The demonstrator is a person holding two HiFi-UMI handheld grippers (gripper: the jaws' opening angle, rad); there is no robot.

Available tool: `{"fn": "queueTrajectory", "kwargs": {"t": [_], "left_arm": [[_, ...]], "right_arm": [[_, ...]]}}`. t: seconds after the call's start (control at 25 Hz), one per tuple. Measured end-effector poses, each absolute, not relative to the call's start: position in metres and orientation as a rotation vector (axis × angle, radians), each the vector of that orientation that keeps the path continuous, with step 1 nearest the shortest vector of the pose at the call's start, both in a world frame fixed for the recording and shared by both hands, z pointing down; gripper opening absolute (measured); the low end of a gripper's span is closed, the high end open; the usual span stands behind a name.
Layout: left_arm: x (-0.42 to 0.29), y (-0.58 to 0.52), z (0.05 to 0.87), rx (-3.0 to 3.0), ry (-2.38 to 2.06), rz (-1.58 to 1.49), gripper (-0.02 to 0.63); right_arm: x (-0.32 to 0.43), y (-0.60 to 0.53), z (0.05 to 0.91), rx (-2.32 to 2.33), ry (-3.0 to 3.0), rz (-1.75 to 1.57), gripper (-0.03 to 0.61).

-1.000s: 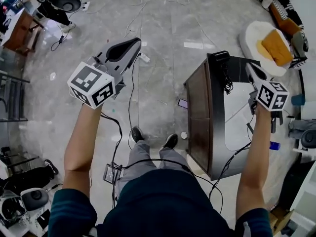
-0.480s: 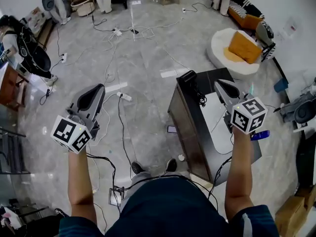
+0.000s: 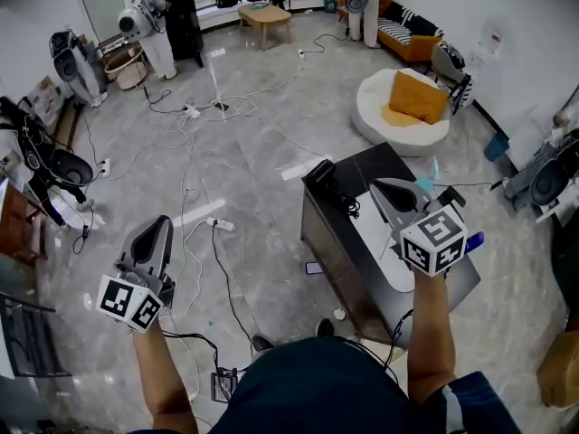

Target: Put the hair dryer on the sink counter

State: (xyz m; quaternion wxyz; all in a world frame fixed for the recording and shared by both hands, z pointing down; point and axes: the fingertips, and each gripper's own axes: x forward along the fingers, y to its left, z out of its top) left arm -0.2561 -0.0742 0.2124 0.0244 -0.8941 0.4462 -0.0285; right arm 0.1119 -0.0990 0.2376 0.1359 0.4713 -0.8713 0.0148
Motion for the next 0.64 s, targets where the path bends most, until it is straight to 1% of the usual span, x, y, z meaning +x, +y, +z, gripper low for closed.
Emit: {"fn": "queueTrajectory", "kwargs": {"t": [0.64], "left_arm": [[-0.265,-0.076,0.206,-2.798,1.348,-0.09,0.003]], "right_arm": [[0.118,-0.089,0.231,1.433,-2.48,0.065,0.008]]}}
